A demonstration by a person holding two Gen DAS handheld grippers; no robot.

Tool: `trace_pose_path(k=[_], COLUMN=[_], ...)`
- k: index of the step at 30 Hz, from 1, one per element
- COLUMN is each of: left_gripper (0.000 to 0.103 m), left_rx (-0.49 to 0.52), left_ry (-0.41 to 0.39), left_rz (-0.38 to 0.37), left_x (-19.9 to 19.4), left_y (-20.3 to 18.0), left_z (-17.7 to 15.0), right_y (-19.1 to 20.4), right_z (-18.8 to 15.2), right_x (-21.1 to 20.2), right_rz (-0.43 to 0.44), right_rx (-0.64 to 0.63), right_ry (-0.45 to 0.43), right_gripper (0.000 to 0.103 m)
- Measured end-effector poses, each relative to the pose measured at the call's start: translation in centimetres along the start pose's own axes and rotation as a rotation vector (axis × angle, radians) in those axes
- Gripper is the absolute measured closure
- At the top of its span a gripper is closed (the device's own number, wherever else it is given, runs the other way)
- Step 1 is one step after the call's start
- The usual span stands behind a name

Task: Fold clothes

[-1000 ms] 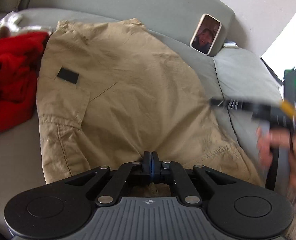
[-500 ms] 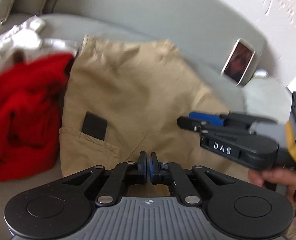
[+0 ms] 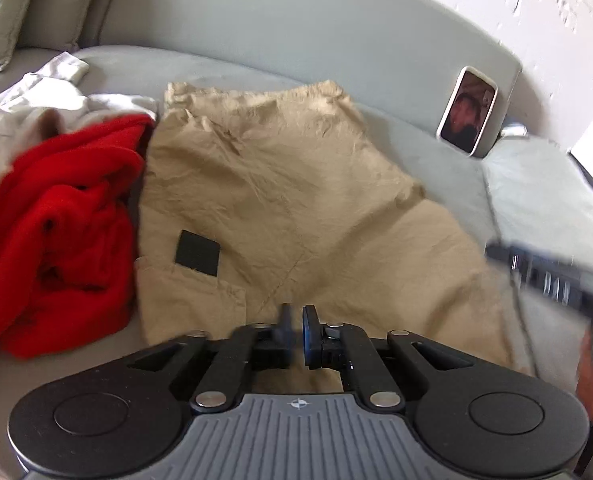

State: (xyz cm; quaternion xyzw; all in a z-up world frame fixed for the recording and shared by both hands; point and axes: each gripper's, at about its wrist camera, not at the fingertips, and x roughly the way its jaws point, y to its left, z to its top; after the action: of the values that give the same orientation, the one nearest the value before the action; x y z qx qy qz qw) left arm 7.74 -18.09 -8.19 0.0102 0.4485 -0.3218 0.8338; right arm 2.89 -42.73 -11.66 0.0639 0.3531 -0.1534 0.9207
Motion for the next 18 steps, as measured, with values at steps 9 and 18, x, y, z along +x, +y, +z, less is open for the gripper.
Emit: trace_pose_path(k=[9,18], left_gripper=[0.093,0.090], left_rx=[0.171,0.164], left_ry=[-0.035,0.053], left_rz=[-0.088,-0.022], left_x=[-5.8,-3.6], left_y=[-4.0,-4.1], left_z=[-5.4,-7.2], right_y=[3.6,3.0], right_z=[-4.5,-7.7], right_x=[-6.7,-10.6], right_rz=[0.212,0.121], right_rx=[-0.077,-0.099], right_ry=[0.024,0.140], right_gripper=[0.069,0.071])
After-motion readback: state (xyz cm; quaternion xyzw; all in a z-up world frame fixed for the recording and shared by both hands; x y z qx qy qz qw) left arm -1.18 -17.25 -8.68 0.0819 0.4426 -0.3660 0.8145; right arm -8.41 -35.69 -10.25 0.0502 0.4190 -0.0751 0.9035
